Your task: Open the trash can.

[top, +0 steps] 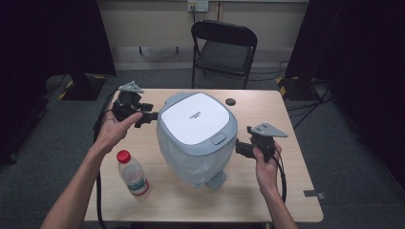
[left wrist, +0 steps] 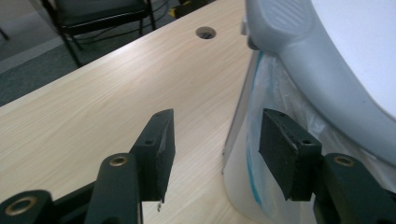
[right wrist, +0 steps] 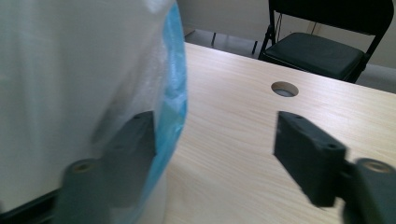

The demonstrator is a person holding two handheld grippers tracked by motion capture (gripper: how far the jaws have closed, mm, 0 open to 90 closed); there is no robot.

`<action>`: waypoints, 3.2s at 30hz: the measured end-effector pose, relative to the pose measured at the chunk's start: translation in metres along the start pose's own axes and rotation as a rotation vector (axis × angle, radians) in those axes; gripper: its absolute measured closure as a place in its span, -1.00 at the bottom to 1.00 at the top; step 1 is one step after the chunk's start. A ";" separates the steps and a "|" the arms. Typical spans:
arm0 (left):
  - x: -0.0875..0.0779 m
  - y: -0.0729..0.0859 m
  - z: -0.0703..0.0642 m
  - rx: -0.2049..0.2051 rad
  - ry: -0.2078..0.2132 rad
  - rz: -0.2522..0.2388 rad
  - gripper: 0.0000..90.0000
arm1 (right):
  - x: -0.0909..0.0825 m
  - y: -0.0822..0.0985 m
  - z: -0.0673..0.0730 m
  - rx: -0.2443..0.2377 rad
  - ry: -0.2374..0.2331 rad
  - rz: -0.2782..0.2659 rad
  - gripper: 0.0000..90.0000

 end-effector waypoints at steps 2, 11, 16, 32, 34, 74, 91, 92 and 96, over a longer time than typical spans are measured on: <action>-0.009 -0.001 -0.001 0.005 -0.049 -0.018 0.02 | 0.004 0.003 -0.004 0.002 -0.008 0.007 -0.53; -0.015 0.000 -0.017 -0.001 -0.002 -0.026 0.15 | 0.031 0.003 -0.017 0.019 0.033 -0.003 -0.52; -0.010 0.001 -0.018 0.018 0.015 -0.008 0.28 | 0.035 -0.009 -0.005 0.040 -0.075 -0.054 -0.29; 0.010 -0.010 -0.018 0.068 0.066 0.081 0.42 | -0.015 0.006 0.021 -0.007 -0.074 -0.039 0.08; 0.012 -0.012 -0.019 0.080 0.065 0.088 0.42 | -0.018 0.007 0.022 -0.008 -0.076 -0.041 0.08; -0.020 0.129 0.083 -0.181 -0.156 -0.009 -0.34 | -0.061 -0.017 0.000 0.029 -0.241 -0.046 -0.26; 0.017 0.214 0.081 -0.226 -0.203 0.106 -0.26 | -0.115 -0.073 0.044 0.004 -0.452 -0.185 -0.34; 0.021 0.216 0.079 -0.220 -0.213 0.117 -0.26 | -0.115 -0.073 0.044 0.004 -0.452 -0.185 -0.34; 0.031 0.223 0.078 -0.193 -0.246 0.139 -0.34 | -0.120 -0.075 0.069 -0.026 -0.525 -0.177 -0.43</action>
Point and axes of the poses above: each handheld gripper's, and its own axes: x roughly forward along the jaws, y roughly out of its underside, z roughly to its left, the point moved 8 cm from there along x, roughly forward along the jaws, and after that the axes turned 7 degrees about y, right-handed, at the moved point
